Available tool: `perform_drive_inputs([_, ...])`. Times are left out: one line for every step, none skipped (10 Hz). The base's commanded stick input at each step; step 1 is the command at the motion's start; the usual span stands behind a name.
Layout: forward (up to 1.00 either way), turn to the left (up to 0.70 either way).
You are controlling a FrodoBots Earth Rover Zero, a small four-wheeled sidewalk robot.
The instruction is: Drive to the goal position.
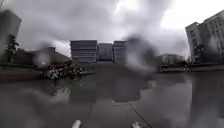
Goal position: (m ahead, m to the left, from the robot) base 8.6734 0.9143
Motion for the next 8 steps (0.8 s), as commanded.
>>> perform_drive_inputs([0.7,0.0])
perform_drive_inputs([0.7,0.0])
perform_drive_inputs([0.7,0.0])
perform_drive_inputs([0.7,0.0])
perform_drive_inputs([0.7,0.0])
perform_drive_inputs([0.7,0.0])
perform_drive_inputs([0.7,0.0])
perform_drive_inputs([0.7,0.0])
